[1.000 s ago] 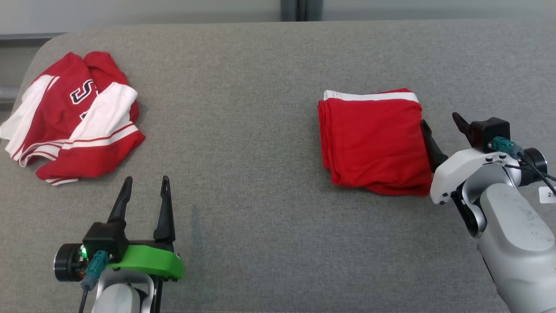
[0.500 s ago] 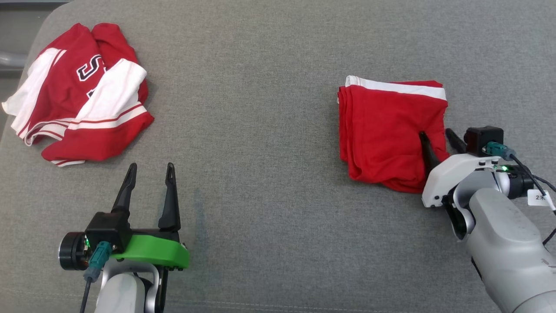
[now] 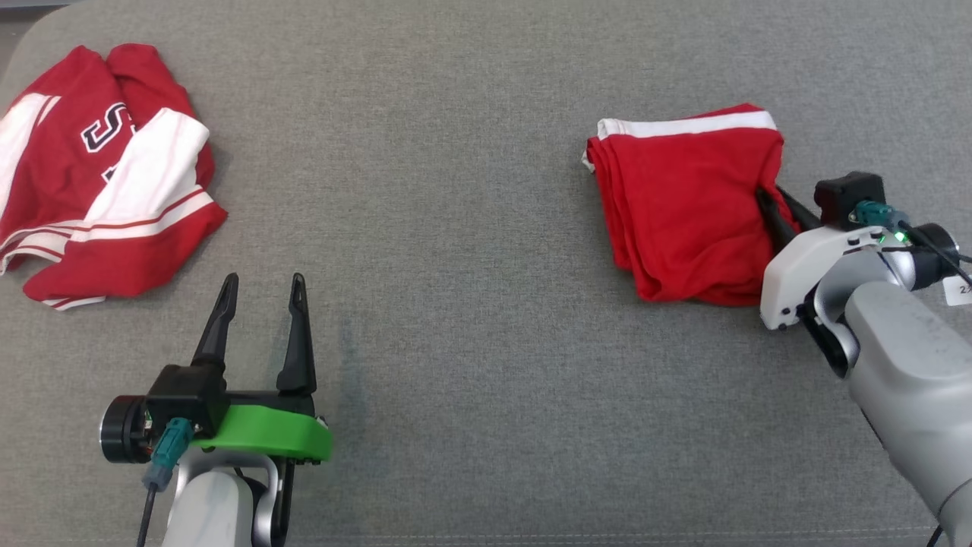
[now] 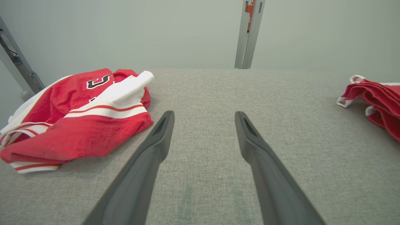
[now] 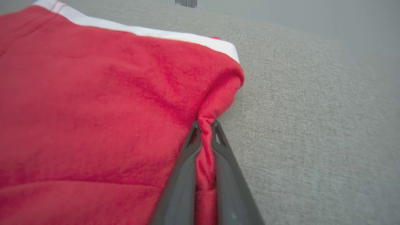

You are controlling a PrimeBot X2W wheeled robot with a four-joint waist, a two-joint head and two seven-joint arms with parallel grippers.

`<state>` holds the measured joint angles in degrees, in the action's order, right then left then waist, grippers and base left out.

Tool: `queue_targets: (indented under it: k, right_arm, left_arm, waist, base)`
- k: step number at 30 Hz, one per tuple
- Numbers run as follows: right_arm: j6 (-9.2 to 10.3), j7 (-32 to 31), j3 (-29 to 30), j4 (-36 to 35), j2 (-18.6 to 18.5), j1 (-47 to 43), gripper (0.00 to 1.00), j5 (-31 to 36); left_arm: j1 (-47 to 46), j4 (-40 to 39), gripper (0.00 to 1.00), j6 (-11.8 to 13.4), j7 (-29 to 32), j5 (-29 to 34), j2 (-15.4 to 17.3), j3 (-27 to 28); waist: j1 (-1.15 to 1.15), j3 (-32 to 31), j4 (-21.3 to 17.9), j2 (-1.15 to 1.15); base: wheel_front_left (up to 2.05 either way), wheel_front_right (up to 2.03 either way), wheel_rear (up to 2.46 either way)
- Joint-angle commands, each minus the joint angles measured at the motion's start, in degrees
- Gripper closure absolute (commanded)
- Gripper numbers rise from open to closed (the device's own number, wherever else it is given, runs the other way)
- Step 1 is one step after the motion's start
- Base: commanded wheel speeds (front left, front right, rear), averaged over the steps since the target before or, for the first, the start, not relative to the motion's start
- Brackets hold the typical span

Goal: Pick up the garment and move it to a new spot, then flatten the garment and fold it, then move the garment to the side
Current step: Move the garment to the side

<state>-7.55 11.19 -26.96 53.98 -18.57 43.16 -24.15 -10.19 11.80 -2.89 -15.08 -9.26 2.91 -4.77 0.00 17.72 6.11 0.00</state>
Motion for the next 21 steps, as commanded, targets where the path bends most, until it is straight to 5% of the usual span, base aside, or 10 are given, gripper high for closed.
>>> queue_targets:
  k: [1, 21]
  right_arm:
    - [0.11, -0.2, -1.0, -0.6, -1.5, 1.6, 1.00, -0.6]
    - [0.11, -2.7, -10.1, -5.5, -23.1, 16.4, 1.00, -5.6]
  left_arm:
    - [-1.5, -0.4, 0.00, 0.2, -0.1, 0.8, 0.0, 0.2]
    - [-5.6, -7.2, 0.00, -0.8, -0.1, 4.4, 0.7, -0.5]
  waist:
    - [0.00, 1.7, -1.5, 0.00]
    - [0.00, 12.5, -9.1, 0.00]
  base:
    - [0.00, 0.00, 0.00]
    - [0.00, 0.00, 0.00]
